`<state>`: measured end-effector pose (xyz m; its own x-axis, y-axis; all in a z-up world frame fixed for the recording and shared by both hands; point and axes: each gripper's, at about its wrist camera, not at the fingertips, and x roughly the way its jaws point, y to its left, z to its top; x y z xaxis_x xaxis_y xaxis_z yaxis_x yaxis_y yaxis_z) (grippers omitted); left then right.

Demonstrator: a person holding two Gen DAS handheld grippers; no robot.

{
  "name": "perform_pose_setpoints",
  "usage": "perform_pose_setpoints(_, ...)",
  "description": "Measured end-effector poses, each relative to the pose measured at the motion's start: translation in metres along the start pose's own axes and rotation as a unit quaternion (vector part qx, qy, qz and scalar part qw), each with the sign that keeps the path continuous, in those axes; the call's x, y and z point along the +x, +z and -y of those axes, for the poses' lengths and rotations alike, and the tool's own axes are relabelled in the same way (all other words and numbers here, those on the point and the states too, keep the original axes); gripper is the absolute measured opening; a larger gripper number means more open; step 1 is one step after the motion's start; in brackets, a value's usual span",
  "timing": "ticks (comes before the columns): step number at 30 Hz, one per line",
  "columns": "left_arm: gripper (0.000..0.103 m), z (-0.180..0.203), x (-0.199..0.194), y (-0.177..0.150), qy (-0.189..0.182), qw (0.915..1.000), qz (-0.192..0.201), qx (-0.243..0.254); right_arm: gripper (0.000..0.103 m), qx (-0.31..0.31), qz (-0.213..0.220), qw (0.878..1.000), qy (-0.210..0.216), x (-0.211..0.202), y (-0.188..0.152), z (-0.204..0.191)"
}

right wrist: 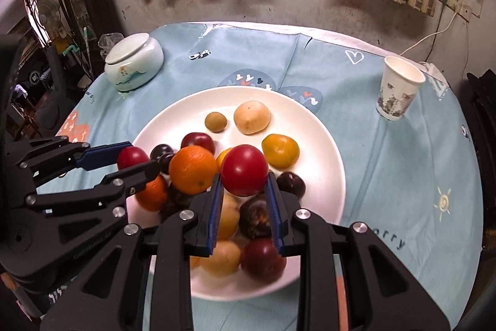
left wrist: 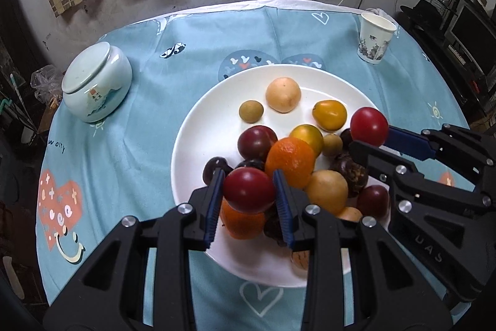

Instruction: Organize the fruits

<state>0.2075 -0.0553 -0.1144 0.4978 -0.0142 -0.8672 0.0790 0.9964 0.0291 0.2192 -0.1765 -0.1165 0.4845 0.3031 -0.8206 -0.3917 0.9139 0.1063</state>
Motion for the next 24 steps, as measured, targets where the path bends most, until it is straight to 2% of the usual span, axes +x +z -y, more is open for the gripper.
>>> perform_pose_setpoints(6, 0.033, -0.006, 0.007, 0.001, 0.005, 1.0000, -0.001, -0.007, 0.033, 0.018, -0.025, 0.999, 0.019, 0.020, 0.012, 0.007)
perform_pose_setpoints(7, 0.033, -0.007, 0.008, 0.001, 0.006, 0.9999, -0.002, -0.009, 0.051, 0.018, -0.028, 0.999, 0.016, 0.021, 0.014, 0.007)
perform_pose_setpoints(8, 0.033, -0.007, 0.008, 0.000, 0.010, 0.9999, 0.000, -0.009, 0.062, 0.019, -0.030, 0.999, 0.010, 0.021, 0.015, 0.007)
perform_pose_setpoints(10, 0.035, -0.009, 0.007, 0.000, 0.015, 0.9998, 0.002, -0.011, 0.065, 0.025, -0.019, 0.999, 0.012, 0.015, 0.015, 0.008)
perform_pose_setpoints(11, 0.043, -0.010, 0.004, 0.000, 0.020, 0.9997, 0.007, -0.012, 0.065, 0.025, -0.015, 0.999, 0.017, 0.010, 0.016, 0.008)
perform_pose_setpoints(12, 0.056, -0.010, 0.001, 0.000, 0.024, 0.9996, 0.013, -0.010, 0.065, 0.026, -0.010, 0.999, 0.016, 0.007, 0.016, 0.009)
perform_pose_setpoints(13, 0.062, -0.009, -0.007, -0.001, 0.031, 0.9991, 0.028, -0.005, 0.065, 0.028, -0.005, 0.999, 0.017, 0.000, 0.016, 0.010)
perform_pose_setpoints(15, 0.085, -0.006, -0.024, -0.002, 0.049, 0.9969, 0.061, 0.004, 0.065, 0.034, 0.006, 0.999, 0.030, -0.016, 0.012, 0.011)
perform_pose_setpoints(19, 0.095, -0.005, -0.064, -0.005, 0.039, 0.9925, 0.116, 0.001, 0.065, 0.037, 0.023, 0.998, 0.042, -0.048, -0.010, 0.011)
perform_pose_setpoints(24, 0.096, -0.001, -0.099, -0.011, 0.023, 0.9899, 0.139, -0.012, 0.065, 0.020, 0.037, 0.999, 0.034, -0.085, -0.051, -0.002)
